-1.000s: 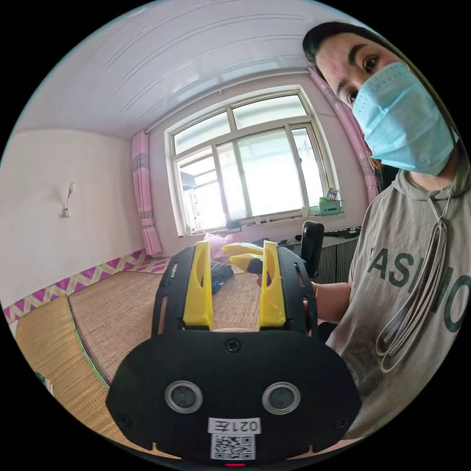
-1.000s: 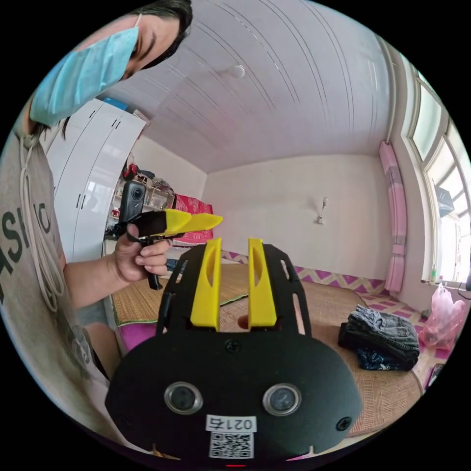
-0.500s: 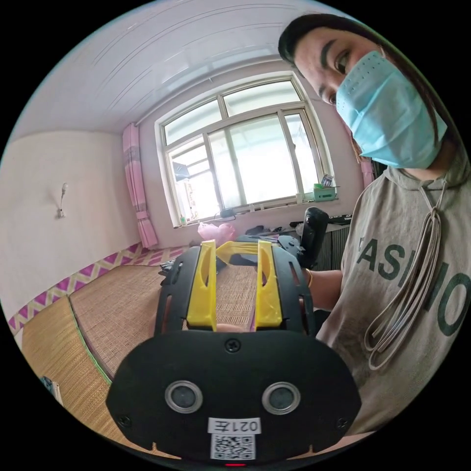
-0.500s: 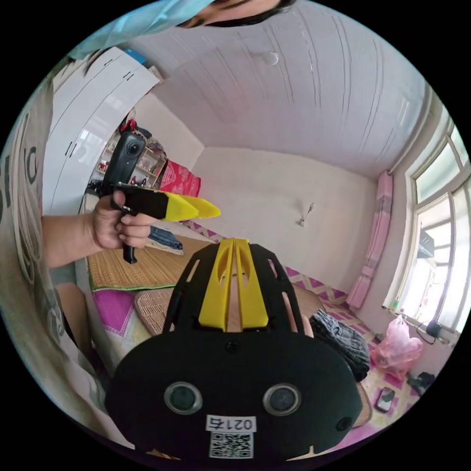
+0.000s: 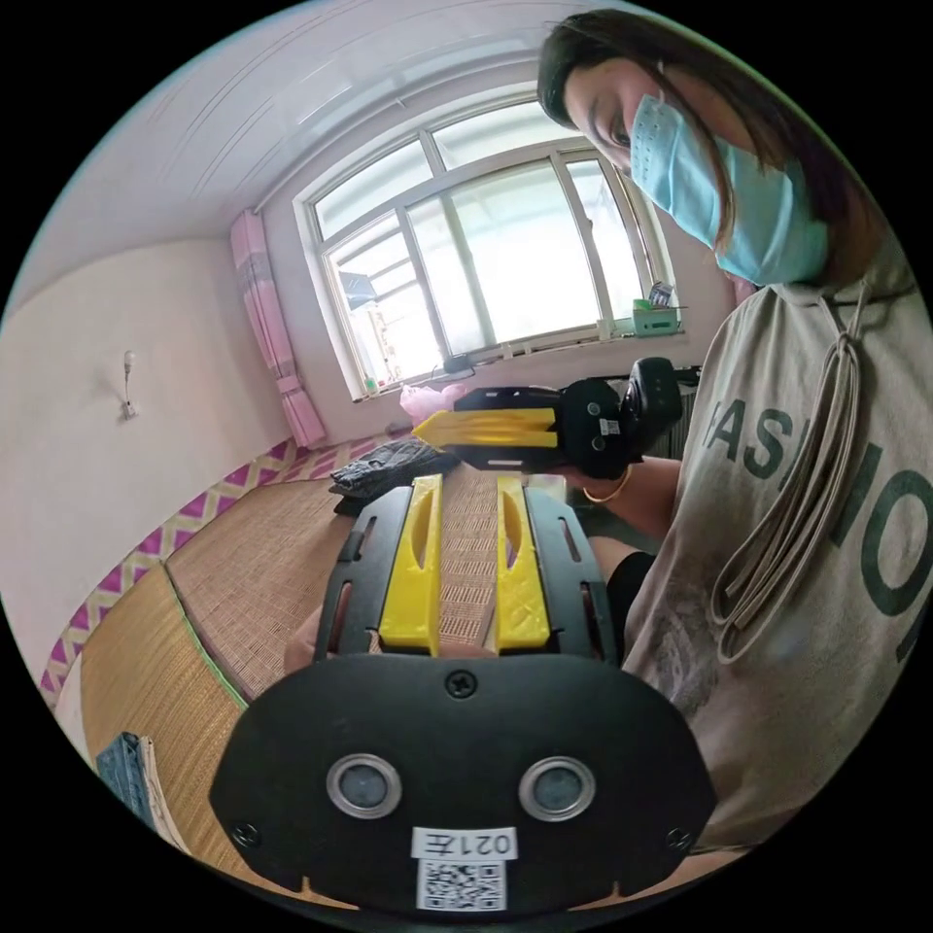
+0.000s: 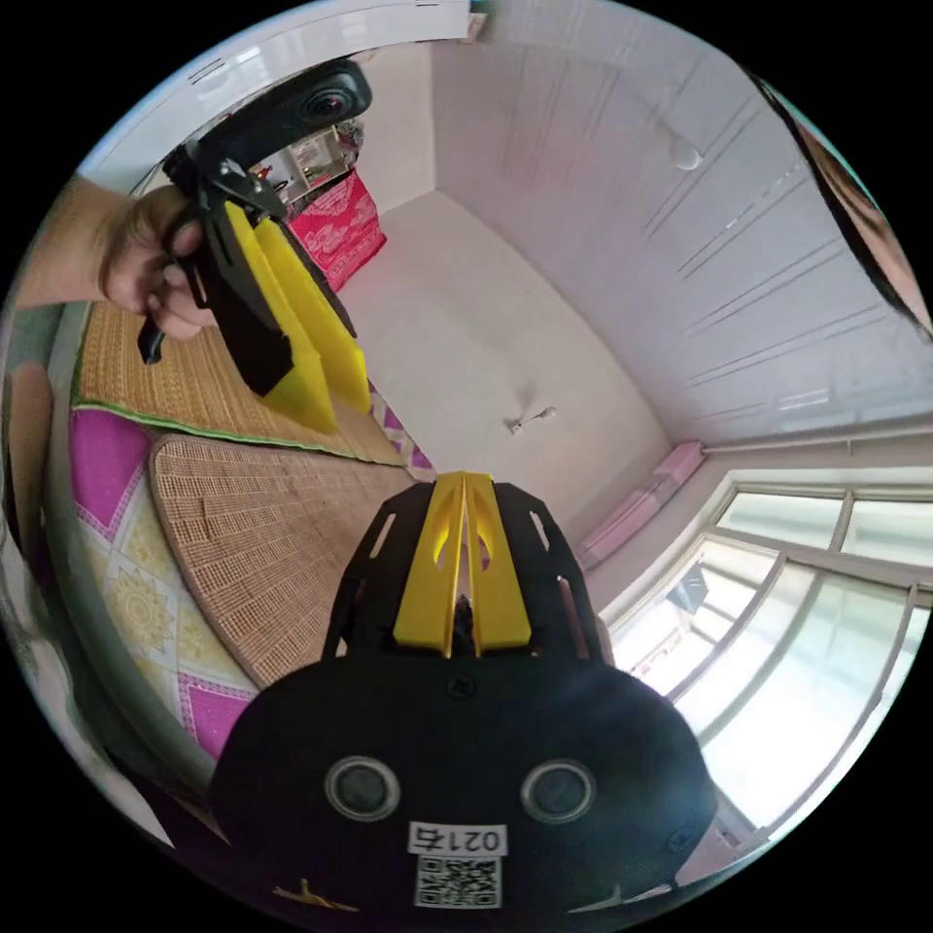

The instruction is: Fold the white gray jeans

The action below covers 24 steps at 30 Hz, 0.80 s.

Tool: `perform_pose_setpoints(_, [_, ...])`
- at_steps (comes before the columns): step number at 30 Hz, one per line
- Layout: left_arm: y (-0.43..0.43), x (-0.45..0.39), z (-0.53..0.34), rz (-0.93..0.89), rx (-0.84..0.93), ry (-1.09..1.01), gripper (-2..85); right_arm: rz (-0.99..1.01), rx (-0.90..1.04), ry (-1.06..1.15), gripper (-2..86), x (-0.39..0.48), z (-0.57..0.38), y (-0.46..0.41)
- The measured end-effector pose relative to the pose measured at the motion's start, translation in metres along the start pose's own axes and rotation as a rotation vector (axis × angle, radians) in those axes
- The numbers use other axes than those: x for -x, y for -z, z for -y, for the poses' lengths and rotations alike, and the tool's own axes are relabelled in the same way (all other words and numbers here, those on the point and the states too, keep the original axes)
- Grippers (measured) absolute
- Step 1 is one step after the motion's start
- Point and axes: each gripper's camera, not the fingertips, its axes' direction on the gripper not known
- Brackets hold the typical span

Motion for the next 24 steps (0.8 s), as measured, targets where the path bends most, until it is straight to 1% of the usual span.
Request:
perform_pose_setpoints(2, [0.005,0.005,0.001,0.013,0.011,0.006,7.9,-0.050,0.000,0.056,-1.0,0.007,0.015,0.005])
perform_pose_setpoints(4, [0.008,0.010,0.003,0.026,0.040,0.008,7.7,-0.048,0.001,0.088,-1.0,0.009,0.025,0.008])
perform_pose_setpoints(7, [0.012,0.015,0.007,0.040,0.054,0.009,7.7,-0.002,-0.001,0.072,-1.0,0.007,0.036,0.011])
perform_pose_setpoints(17, [0.018,0.029,0.015,0.041,0.079,0.007,6.6,0.006,-0.011,-0.022,-1.0,0.011,0.062,0.022])
perform_pose_setpoints(22, [0.022,0.034,0.017,0.061,0.078,0.001,1.6,0.023,-0.030,-0.080,-1.0,0.015,0.070,0.029])
perform_pose_setpoints(24, [0.023,0.035,0.016,0.066,0.067,-0.004,0.6,-0.016,-0.024,-0.075,-1.0,0.021,0.073,0.031])
